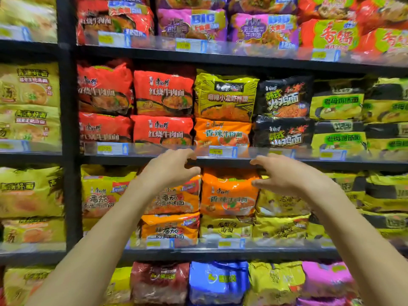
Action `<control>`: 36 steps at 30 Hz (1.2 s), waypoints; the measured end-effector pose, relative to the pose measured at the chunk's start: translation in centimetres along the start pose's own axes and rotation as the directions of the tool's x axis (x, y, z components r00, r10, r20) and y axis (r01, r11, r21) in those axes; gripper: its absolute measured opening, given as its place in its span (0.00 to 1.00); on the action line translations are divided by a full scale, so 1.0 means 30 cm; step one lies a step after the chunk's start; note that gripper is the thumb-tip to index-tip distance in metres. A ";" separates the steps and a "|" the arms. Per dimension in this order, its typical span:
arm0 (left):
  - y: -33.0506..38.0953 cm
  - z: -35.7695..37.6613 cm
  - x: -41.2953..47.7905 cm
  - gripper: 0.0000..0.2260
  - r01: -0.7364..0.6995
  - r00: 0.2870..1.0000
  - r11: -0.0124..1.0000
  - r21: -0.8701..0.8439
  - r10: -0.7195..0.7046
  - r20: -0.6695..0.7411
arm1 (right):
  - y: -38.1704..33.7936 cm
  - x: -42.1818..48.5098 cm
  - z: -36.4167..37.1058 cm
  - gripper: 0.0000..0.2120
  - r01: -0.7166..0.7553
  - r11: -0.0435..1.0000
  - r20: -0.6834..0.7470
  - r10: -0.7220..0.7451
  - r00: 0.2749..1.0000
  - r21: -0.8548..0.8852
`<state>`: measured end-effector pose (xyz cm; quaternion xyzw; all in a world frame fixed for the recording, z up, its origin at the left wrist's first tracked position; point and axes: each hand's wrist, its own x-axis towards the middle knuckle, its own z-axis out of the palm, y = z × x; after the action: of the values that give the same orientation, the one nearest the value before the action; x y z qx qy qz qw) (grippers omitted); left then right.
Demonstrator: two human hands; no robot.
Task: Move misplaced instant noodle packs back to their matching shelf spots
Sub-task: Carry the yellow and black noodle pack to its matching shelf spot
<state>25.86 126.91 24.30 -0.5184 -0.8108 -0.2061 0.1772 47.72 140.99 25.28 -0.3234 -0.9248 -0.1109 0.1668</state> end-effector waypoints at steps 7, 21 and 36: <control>-0.011 0.001 0.282 0.22 -0.011 0.976 0.988 -0.155 -0.023 -0.218 | 0.136 0.253 -0.012 0.27 0.064 0.998 -0.222 -0.058 0.973 0.017; -0.002 0.054 0.626 0.32 -0.170 0.810 0.957 -0.235 0.000 -0.587 | 0.263 0.662 -0.030 0.34 0.235 0.947 -0.650 -0.039 0.759 0.217; -0.002 0.042 0.766 0.47 -0.142 0.856 0.969 -0.203 0.017 -0.517 | 0.227 0.800 -0.016 0.42 0.192 0.946 -0.703 0.050 0.709 0.260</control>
<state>16.52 145.19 34.73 -0.4956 -0.6825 -0.4224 0.3319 34.52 159.52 35.50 -0.1900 -0.8092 -0.0829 0.5498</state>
